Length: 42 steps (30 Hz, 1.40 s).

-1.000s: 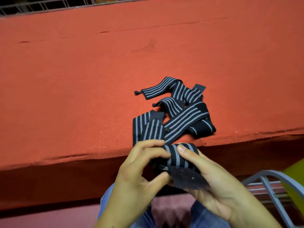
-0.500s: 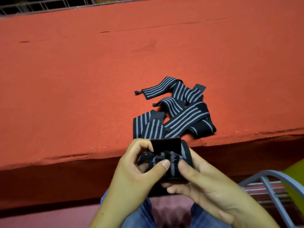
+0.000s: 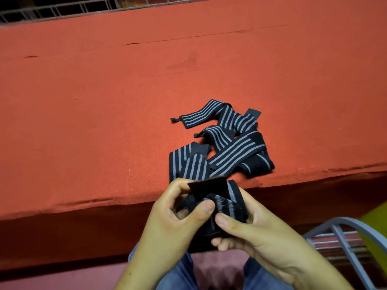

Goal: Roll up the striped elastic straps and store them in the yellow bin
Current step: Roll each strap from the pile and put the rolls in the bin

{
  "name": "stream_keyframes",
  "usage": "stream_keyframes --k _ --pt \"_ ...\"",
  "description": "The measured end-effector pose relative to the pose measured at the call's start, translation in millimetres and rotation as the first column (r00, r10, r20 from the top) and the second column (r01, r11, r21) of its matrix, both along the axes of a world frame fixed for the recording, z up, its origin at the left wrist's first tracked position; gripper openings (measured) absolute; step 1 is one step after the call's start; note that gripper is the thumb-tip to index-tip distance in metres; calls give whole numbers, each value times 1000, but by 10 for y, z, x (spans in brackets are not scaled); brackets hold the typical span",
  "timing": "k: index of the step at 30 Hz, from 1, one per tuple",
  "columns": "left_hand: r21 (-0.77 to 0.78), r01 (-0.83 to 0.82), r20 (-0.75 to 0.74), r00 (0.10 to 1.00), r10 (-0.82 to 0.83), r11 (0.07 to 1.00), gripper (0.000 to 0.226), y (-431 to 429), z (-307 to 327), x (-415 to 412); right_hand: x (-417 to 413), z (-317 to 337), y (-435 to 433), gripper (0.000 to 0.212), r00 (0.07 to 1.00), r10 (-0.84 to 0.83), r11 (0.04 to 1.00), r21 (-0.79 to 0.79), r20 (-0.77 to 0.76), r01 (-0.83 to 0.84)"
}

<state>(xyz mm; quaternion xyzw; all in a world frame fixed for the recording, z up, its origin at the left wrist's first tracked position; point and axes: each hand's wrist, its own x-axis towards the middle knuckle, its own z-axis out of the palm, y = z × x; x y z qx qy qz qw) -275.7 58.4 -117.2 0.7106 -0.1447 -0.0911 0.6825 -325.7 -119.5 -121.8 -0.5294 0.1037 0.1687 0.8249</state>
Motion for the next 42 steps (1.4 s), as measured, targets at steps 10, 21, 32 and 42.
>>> stream_keyframes --k 10,21,32,42 --pt "50 11 5 1000 -11 999 32 -18 -2 -27 -28 -51 -31 52 994 29 994 -106 105 -18" --pt "6 13 -83 997 -12 1000 34 -47 41 -43 -36 -50 -15 46 983 35 978 -210 178 3" --pt "-70 -72 -177 982 59 995 30 -137 38 -37 -61 -59 -77 56 954 91 907 -419 286 39" --pt "-26 81 -542 837 -82 996 45 -135 95 -40 -110 -108 -178 63 911 106 862 -494 398 115"
